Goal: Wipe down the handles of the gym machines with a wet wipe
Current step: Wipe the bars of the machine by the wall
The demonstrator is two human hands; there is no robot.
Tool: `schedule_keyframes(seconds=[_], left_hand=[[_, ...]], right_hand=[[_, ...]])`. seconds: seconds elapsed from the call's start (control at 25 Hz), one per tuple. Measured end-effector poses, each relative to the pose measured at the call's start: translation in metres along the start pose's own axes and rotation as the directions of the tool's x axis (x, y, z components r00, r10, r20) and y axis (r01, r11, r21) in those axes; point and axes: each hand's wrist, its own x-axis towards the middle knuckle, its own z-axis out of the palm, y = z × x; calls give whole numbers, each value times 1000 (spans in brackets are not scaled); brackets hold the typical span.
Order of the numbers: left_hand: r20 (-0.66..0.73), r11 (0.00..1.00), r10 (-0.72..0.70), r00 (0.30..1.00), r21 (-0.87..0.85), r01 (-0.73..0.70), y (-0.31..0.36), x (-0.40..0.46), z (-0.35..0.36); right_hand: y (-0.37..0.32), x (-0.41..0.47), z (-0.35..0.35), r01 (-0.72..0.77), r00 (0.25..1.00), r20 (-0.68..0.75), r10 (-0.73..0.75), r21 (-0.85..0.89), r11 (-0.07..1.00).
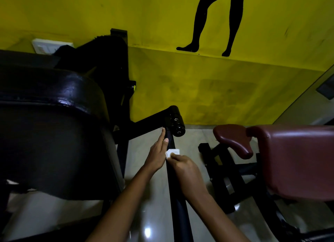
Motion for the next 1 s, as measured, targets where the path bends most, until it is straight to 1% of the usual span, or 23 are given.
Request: schedule_keyframes(seconds=[0.08,0.16,0.24,0.32,0.36,0.44,0.52,0.56,0.68,0.72,0.8,0.88,1.0], left_hand=[[17,1000,10,1000,13,-10,1,-8,-1],[16,1000,18,1000,21,-18,2,-15,0],[13,1000,25,1000,17,-25,1,-21,1],[18,998,37,999,45,-38,0,-26,2],[20,997,41,999,67,-42,0,-28,1],[29,995,44,999,93,-47,1,-30,0],[37,992,43,998,116,-47,2,-32,-1],[40,991,43,998,128,-47,3,-33,-1],[42,984,58,997,169,-64,2,-38,-1],[40,982,63,997,178,-69,2,-40,0],[30,980,67,997,188,-71,2,-43,1],[24,976,65,998,208,-69,2,-46,2],[8,971,66,998,230,-66,2,-53,5]], right_hand=[[5,-18,-4,26,1000,13,-27,46,999],[4,-25,-6,-23,1000,17,22,88,996],[-4,-31,-6,-39,999,-4,40,64,997],[-8,-44,-5,23,999,-41,-22,28,999],[-7,-52,-6,52,998,-47,-50,36,998],[-3,-59,-11,47,998,-48,-44,64,997],[-7,-60,-14,2,999,-53,1,70,998],[-10,-63,-16,7,998,-62,-4,53,999],[-13,-83,-23,99,993,-67,-97,31,995],[-12,-89,-26,109,992,-62,-106,44,993],[-12,-92,-29,72,996,-58,-67,78,994],[-19,-95,-32,52,998,-51,-48,70,996],[-20,-107,-36,130,990,-56,-126,54,990]])
